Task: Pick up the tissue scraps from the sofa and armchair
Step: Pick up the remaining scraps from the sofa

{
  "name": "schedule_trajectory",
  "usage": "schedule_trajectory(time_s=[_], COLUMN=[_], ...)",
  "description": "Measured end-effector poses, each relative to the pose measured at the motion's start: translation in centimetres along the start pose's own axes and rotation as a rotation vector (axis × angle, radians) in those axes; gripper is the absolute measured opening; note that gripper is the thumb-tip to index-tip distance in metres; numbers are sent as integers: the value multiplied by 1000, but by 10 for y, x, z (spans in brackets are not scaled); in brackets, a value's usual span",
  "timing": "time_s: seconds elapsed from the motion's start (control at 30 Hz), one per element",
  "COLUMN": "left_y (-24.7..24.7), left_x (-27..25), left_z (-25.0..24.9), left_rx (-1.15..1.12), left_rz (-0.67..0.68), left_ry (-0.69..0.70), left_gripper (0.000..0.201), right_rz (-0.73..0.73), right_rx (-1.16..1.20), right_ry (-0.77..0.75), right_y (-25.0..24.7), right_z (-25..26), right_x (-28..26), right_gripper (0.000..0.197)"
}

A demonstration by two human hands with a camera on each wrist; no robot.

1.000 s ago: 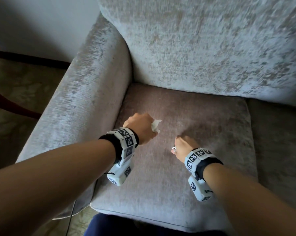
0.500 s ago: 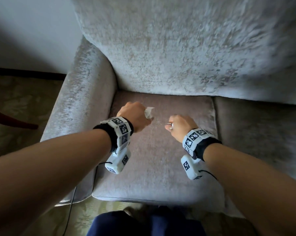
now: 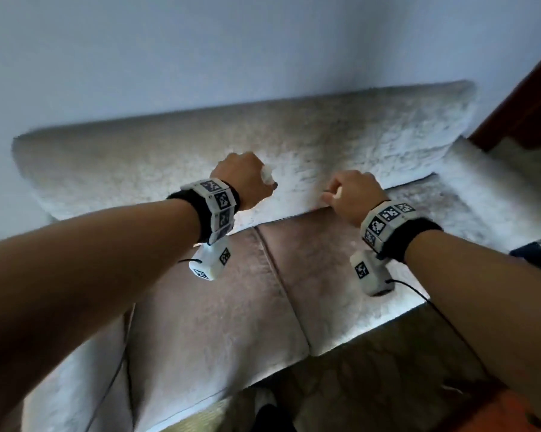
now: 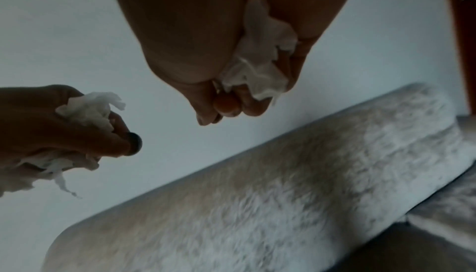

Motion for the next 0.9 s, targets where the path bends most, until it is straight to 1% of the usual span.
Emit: schedule_trajectory(time_s=[0.13, 0.23, 0.33, 0.43, 0.5, 0.57, 0.67, 0.77, 0.83, 0.9], left_y=[-26, -26, -14, -5, -1, 0, 4, 16, 26, 36], left_x=[-5, -2, 13, 39, 54, 67, 85, 110, 130, 150], left_z=[-113, -185, -247, -302, -341, -379, -426, -460, -471, -477], left_rx=[68, 89, 150, 183, 189, 170, 132, 143, 174, 191], left_rz=[-37, -29, -37, -70, -95, -113, -111, -94, -83, -74], left_ry=[183, 272, 325, 335, 350, 377, 401, 402, 368, 351], left_gripper=[33, 35, 31, 33, 35, 28, 18, 21, 29, 31], right_rz=[-147, -219, -249, -266, -286, -295, -302, -299, -291, -300], right_rx=[-22, -65, -102, -124, -95, -83, -76, -67, -66, -67], right_ry=[97, 143, 188, 251, 287, 300, 306, 296, 284, 278], right_y=[-91, -138, -170, -208, -236, -262, -290, -306, -313, -318], right_z=[-55, -100, -154, -212, -250, -282, -320, -351, -369, -387], right_x=[-55, -82, -93, -95, -98, -100, -103, -100, -93, -83], right_gripper=[16, 18, 19, 17, 17, 17, 16, 16, 16, 16])
Point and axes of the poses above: each hand's wrist, its own x-axis towards the middle knuckle, its own y-axis out of the palm, z = x × y, the point moved 7 cm from there along x, towards the middle knuckle, and after that the axes turned 12 degrees about z, right-handed, at the moved point
